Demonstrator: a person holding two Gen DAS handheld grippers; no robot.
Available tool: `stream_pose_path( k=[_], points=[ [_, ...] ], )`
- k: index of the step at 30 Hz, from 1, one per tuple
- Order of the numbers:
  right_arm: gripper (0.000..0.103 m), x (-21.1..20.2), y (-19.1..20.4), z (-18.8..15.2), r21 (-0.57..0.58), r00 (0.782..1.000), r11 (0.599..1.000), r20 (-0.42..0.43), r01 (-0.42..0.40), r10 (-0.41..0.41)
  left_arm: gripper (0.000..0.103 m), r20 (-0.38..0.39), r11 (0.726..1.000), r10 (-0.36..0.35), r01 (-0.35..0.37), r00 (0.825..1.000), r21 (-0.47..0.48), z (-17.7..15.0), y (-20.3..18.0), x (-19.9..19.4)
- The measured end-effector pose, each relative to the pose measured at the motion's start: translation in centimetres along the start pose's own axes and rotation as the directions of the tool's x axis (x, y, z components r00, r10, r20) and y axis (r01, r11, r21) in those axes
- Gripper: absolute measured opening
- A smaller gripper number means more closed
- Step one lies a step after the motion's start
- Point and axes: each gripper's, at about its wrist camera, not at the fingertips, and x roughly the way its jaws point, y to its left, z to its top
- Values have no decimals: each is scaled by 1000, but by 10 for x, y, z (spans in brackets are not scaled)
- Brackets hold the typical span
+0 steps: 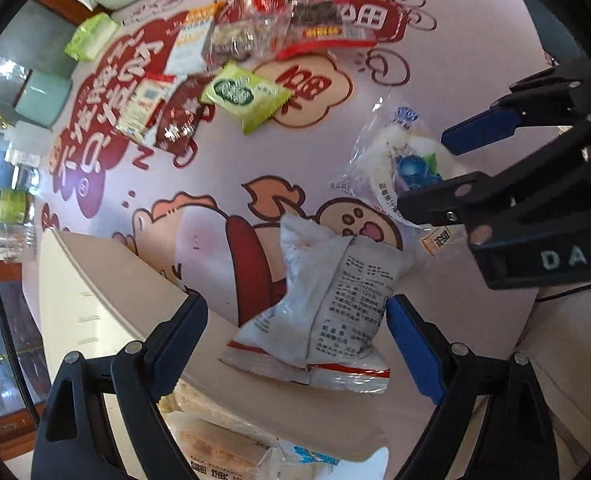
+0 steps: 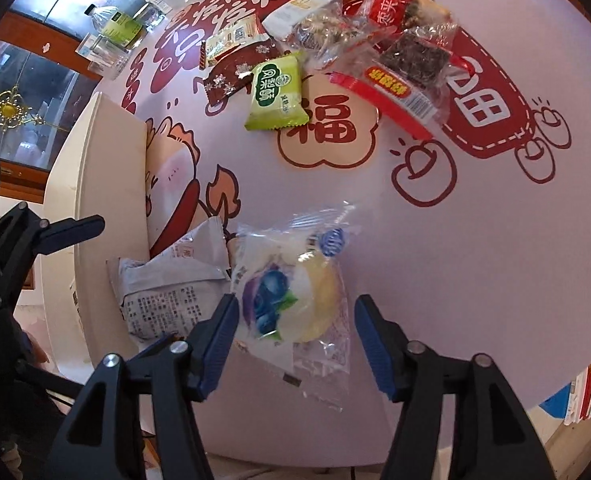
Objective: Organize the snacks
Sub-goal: 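Move both open tools back toward the remaining snacks, then grasp white printed bag with left tool while right tool grasps blue-label bread bag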
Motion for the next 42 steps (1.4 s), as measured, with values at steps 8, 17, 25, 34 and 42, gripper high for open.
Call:
stream_pose_path(
  k=[8,17,25,34,42],
  points=[
    [64,15,5,8,-7,999,999,-20,-38,38,90,-78,999,30,-31,997,-10,6,3,25],
    [39,24,16,3,-94,998,994,-33,-63,60,73,-114,997,73,-74,991,-7,11,2,42],
    [37,7,6,6,-108,999,994,34,17,-13,55,-78,994,62,-69,995,-88,16,10,36],
    [36,-12,-11,6,-89,996,994,78,56,-50,50,3,974,18,-17,1000,-225,20,24,10],
    [36,-32,-10,4,-98,991,993,124,67,-55,49,90,939,-7,37,996,-342,12,36,-23]
  ],
)
